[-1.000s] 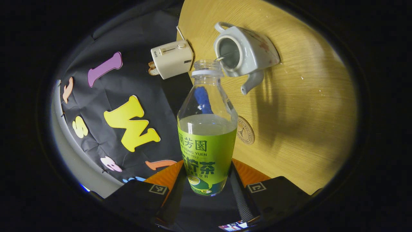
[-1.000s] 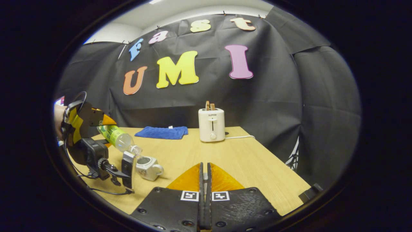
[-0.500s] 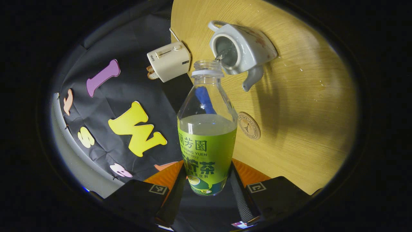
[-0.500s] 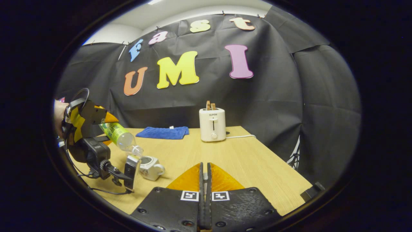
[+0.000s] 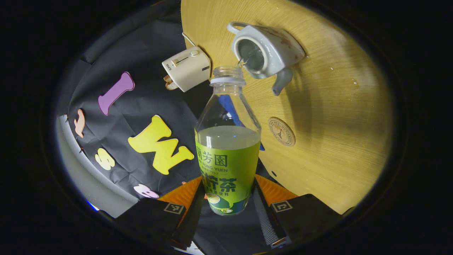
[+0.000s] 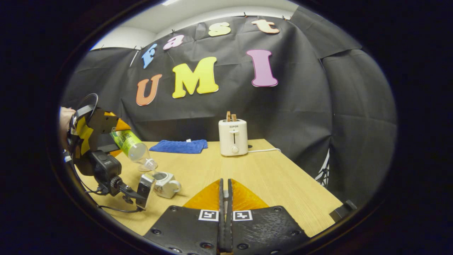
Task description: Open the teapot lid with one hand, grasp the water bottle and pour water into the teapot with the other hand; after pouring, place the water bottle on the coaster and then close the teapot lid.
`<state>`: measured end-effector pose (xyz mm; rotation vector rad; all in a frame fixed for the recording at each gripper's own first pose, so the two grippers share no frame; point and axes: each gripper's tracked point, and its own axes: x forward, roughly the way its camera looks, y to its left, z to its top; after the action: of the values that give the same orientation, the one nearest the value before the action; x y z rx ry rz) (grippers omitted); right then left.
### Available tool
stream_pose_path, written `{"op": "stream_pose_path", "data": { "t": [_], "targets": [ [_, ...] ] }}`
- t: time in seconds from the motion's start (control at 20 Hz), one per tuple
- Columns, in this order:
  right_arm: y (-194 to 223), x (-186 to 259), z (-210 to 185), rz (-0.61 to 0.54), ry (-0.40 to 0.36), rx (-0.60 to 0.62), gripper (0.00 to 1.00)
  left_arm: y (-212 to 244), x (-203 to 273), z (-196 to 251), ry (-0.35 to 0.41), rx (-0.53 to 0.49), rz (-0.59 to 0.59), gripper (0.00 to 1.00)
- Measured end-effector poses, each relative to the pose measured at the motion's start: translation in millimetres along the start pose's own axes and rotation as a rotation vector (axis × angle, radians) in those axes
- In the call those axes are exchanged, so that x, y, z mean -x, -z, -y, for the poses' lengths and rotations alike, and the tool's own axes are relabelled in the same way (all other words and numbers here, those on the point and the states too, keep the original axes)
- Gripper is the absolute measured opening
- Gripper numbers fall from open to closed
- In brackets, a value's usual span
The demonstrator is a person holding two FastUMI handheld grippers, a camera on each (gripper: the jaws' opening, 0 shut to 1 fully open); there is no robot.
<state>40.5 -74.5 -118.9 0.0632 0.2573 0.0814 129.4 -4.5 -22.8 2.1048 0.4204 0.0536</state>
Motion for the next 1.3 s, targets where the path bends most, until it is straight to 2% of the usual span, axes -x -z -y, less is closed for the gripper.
{"op": "stream_pose_path", "data": {
  "t": [0.45,1.0,1.15,1.3],
  "targets": [
    [0.8,2.5,2.2,0.004,-0.003,-0.011,0.00,1.0,6.1,-18.1,-0.055,-0.082,-0.025,0.74],
    [1.5,4.2,6.0,0.005,0.003,-0.021,0.00,-3.3,6.6,-17.4,-0.036,-0.086,-0.016,0.74],
    [0.3,5.4,5.0,0.011,0.003,-0.021,0.00,-2.8,5.1,-17.4,-0.038,-0.025,-0.008,0.74],
    [-2.4,7.2,4.9,0.014,0.002,-0.023,0.00,-7.6,0.8,10.5,0.059,0.182,0.042,0.74]
  ]
}}
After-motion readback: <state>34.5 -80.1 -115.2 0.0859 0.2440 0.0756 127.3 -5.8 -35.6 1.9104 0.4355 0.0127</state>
